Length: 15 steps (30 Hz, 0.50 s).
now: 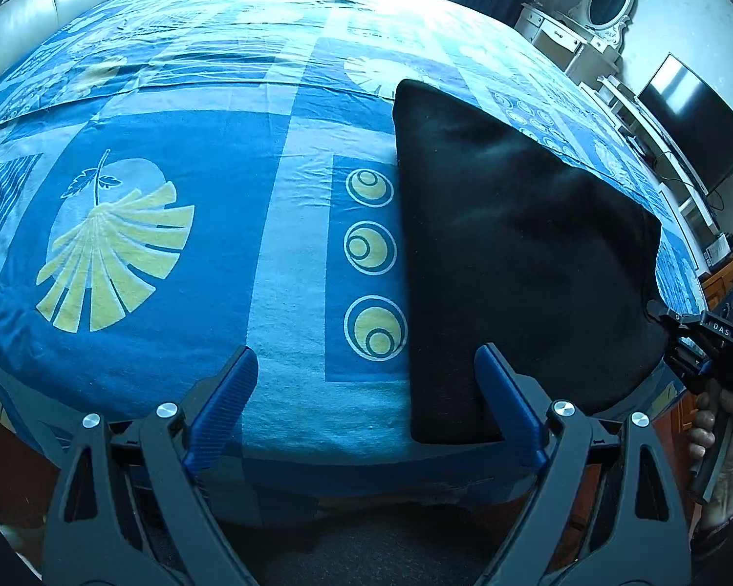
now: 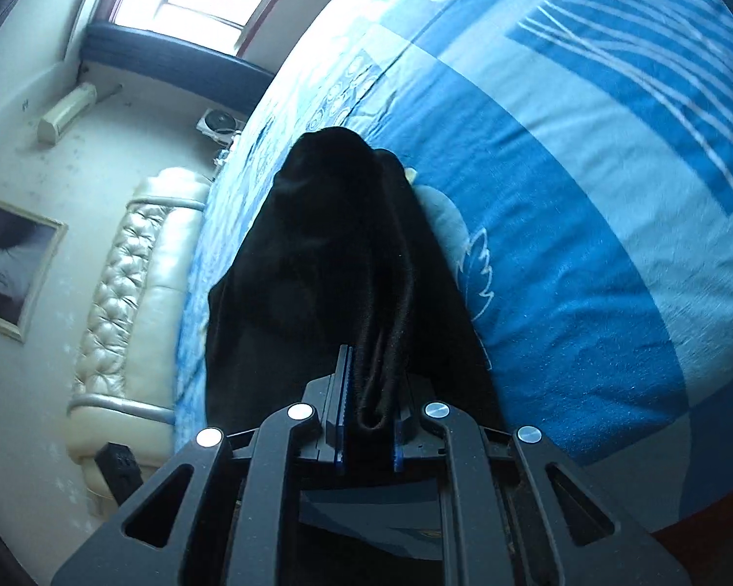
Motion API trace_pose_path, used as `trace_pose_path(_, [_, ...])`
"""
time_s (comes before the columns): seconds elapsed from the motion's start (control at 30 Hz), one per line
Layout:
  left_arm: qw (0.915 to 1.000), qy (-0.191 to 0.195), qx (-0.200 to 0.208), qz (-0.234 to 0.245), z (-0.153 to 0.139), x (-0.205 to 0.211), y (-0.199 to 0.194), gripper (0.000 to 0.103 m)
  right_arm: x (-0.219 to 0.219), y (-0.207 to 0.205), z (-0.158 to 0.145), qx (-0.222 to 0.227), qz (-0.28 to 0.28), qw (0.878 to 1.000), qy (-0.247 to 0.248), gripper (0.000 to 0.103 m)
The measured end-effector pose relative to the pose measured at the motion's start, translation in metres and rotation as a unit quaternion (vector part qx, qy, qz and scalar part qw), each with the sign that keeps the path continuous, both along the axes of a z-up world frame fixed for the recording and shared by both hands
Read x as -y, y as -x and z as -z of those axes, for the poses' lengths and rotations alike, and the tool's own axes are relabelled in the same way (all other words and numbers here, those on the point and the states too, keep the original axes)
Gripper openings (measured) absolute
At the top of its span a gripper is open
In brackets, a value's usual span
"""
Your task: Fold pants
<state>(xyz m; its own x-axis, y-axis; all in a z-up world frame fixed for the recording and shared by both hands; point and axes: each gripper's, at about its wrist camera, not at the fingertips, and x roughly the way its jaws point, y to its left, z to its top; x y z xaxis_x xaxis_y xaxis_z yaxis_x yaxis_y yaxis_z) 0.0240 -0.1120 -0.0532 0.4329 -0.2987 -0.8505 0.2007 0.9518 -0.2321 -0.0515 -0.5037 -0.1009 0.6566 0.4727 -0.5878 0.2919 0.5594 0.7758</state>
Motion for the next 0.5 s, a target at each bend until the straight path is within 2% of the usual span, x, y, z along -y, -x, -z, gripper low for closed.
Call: trace_pose_path(0.5, [1.0000, -0.010, -0.001, 0.002, 0.005, 0.003, -0.001, 0.091, 0.018, 0.016, 0.013, 0.015, 0.007, 0.999, -0.036, 0.012])
